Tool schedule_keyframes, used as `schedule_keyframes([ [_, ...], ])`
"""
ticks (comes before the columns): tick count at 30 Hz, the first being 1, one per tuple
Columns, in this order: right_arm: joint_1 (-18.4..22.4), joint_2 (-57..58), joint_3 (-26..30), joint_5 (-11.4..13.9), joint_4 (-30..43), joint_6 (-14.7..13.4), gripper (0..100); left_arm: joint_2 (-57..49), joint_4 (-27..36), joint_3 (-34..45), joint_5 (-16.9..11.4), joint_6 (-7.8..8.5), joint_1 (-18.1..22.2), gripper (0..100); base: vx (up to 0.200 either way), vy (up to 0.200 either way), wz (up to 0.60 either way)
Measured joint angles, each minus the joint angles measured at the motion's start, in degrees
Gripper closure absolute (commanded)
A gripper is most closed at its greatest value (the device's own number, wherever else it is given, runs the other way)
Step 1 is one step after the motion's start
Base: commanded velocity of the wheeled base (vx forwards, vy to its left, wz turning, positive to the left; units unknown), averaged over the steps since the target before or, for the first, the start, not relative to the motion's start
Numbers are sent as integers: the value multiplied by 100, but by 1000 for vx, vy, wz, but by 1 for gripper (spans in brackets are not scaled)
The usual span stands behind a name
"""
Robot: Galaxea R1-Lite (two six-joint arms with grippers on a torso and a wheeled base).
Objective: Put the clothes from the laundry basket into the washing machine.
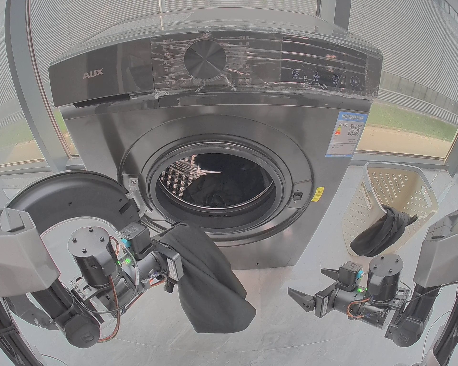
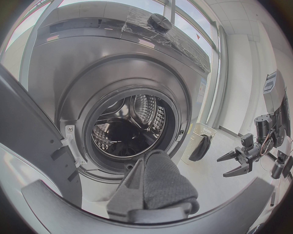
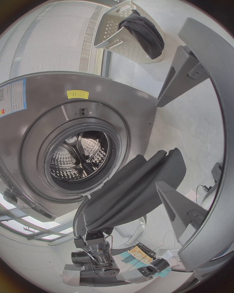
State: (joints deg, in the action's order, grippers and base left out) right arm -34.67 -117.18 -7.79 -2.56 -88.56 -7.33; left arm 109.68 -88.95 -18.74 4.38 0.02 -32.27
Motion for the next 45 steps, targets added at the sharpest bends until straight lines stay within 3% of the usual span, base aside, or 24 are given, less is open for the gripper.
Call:
schedule_keyframes([
  [2, 37, 12, -17, -1, -1, -4, 0, 0, 0, 20, 22, -23, -13, 100, 0, 0, 0],
  [4, 52, 37, -34, -11, -1, -6, 0, -9, 0, 6, 18, -188, -9, 100, 200, 0, 0],
  [7, 30, 72, -41, -22, -1, -9, 0, -12, -2, -35, 29, -308, 0, 100, 200, 0, 0],
  [17, 6, 107, 2, -26, -4, -79, 0, 96, -2, -160, 74, -394, -149, 100, 80, 0, 0],
  [36, -177, 171, 74, -33, 0, -85, 0, 267, -2, -133, 95, -379, -224, 100, 84, 0, 0],
  [45, -595, 350, 322, -11, 0, -85, 0, 276, -2, -99, 128, -374, -477, 100, 0, 0, 0],
])
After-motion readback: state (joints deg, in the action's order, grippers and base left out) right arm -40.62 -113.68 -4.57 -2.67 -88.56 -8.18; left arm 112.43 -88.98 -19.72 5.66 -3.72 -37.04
